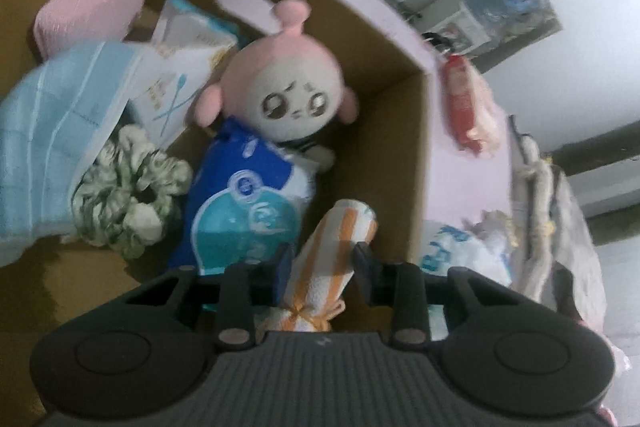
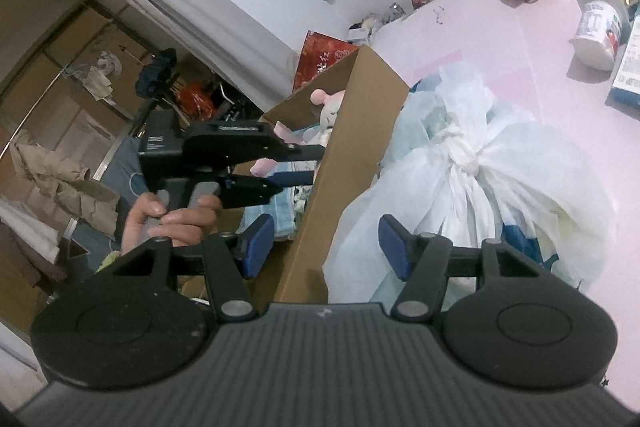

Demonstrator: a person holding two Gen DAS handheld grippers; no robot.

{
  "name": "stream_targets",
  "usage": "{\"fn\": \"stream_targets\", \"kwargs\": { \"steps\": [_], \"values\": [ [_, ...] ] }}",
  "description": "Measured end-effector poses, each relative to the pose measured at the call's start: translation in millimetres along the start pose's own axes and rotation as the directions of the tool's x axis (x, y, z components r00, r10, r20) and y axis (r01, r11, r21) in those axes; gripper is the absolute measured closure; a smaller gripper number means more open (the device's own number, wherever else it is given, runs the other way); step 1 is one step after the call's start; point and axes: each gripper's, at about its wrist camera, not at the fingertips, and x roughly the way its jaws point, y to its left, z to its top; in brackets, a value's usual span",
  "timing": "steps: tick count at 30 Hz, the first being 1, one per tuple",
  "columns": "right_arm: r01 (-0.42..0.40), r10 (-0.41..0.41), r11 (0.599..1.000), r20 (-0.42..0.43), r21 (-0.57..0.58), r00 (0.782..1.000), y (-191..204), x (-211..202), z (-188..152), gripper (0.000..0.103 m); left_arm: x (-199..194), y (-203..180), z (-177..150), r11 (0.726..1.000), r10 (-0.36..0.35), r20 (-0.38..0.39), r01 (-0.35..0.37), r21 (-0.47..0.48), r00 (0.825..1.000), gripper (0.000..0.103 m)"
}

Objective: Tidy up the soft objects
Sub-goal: 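Release the orange-striped towel into the box with the right gripper while the left pushes it down, then move both grippers to the bed and close the left on the blue box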

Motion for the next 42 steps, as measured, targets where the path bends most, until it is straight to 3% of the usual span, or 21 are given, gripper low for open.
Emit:
{"fn": "stream_targets", "kwargs": {
  "steps": [7,13,22,25,28,33,36,38,40,42],
  "values": [
    [0.018,-0.018,1.0,0.008,0.008,1.0,-5,-4,-1,0.045,19,-6,-2,0.998,0.053,-0.008,-0.052,0.025,0.999,0.069],
    [0.021,-0.021,0.999,0.006,0.025,1.0,-10,-3,-3,0.045,25,-8,0,0.998,0.057,0.016,-0.058,0.031,0.998,0.068],
    [0.015,-0.015,0.999,0.003,0.028,1.0,-14,-4,-3,0.045,-27,-2,-9,0.999,0.012,0.101,-0.017,0.047,0.995,0.066],
    [0.013,-0.013,0.999,0.001,0.033,1.0,-15,-2,-4,0.045,-35,-6,-18,0.996,0.007,0.08,-0.014,0.091,0.997,0.066],
    [0.01,-0.009,0.999,-0.003,0.035,1.0,-15,1,-5,0.045,-25,-11,-30,0.989,0.07,0.028,-0.073,0.13,0.997,0.071],
    [0.002,-0.002,0.999,-0.001,0.036,1.0,-14,0,-8,0.045,-14,-7,-35,0.988,0.083,0.0,-0.082,0.132,0.997,0.071],
    [0.006,-0.007,0.999,0.009,0.036,1.0,-17,-6,-7,0.045,-24,-10,-37,0.988,0.08,0.033,-0.084,0.133,0.996,0.066],
    [0.014,-0.014,0.999,0.025,0.035,1.0,-21,-13,-7,0.044,-37,-16,-40,0.983,0.088,0.077,-0.099,0.155,0.993,0.044],
    [0.022,-0.024,0.999,0.037,0.033,0.999,-24,-19,-7,0.039,-52,-23,-44,0.978,0.095,0.112,-0.114,0.176,0.989,0.03],
    [0.039,-0.04,0.999,0.05,0.026,0.998,-27,-25,-9,0.035,-66,-29,-50,0.972,0.102,0.151,-0.131,0.197,0.983,0.027]
  ]
}}
